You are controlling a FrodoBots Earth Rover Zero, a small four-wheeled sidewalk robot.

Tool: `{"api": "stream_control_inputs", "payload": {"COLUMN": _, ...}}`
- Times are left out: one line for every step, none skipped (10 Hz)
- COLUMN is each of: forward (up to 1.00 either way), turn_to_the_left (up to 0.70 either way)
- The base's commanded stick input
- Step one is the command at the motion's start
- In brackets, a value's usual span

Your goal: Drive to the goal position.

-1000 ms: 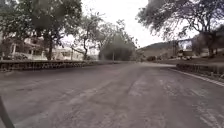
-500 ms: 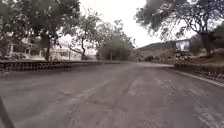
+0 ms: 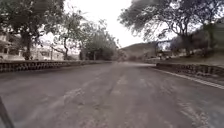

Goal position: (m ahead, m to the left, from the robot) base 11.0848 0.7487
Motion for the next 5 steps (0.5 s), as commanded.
{"api": "stream_control_inputs", "payload": {"forward": 0.00, "turn_to_the_left": 0.00}}
{"api": "stream_control_inputs", "payload": {"forward": 0.00, "turn_to_the_left": 0.00}}
{"api": "stream_control_inputs", "payload": {"forward": 0.00, "turn_to_the_left": 0.00}}
{"api": "stream_control_inputs", "payload": {"forward": 0.00, "turn_to_the_left": 0.00}}
{"api": "stream_control_inputs", "payload": {"forward": 0.00, "turn_to_the_left": 0.00}}
